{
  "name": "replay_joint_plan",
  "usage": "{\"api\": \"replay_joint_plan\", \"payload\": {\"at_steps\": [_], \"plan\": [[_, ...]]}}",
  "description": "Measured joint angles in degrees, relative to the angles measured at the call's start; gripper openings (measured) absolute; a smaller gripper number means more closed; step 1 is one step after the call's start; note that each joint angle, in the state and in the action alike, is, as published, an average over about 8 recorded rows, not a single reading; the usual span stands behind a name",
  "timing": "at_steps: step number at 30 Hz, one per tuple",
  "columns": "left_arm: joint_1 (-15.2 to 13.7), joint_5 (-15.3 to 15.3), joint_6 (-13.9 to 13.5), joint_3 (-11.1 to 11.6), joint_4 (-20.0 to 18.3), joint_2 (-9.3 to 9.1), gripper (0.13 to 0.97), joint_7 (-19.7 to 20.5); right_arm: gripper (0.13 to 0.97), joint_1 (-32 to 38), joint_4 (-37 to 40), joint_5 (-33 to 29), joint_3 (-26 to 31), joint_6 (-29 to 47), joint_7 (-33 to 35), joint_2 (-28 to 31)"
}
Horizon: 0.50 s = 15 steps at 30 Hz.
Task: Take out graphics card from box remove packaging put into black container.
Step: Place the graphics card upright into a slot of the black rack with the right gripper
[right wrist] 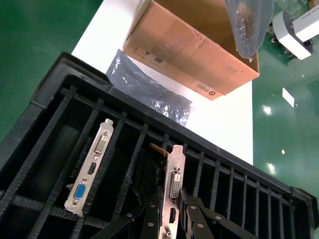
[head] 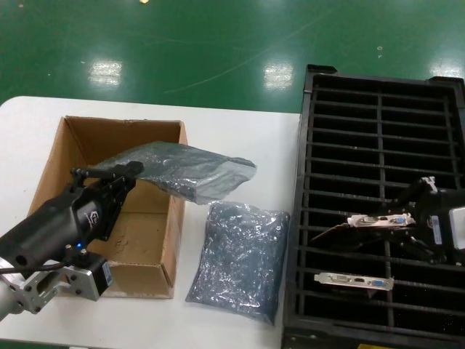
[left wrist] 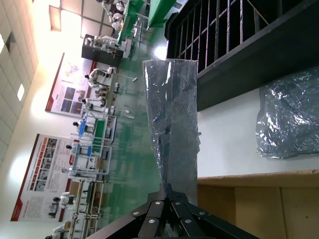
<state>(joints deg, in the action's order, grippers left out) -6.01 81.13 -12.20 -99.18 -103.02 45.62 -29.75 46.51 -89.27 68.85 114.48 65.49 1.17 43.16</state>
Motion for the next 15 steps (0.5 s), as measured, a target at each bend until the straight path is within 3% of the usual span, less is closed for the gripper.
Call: {"api": "replay_joint_plan", "payload": {"at_steps": [15], "plan": [[0.0,0.0,0.0,0.0,0.0,0.0,0.139,0.0,0.187,-0.9,-3.1,-0.7,-1.4,0.9,0.0,2.2]]}}
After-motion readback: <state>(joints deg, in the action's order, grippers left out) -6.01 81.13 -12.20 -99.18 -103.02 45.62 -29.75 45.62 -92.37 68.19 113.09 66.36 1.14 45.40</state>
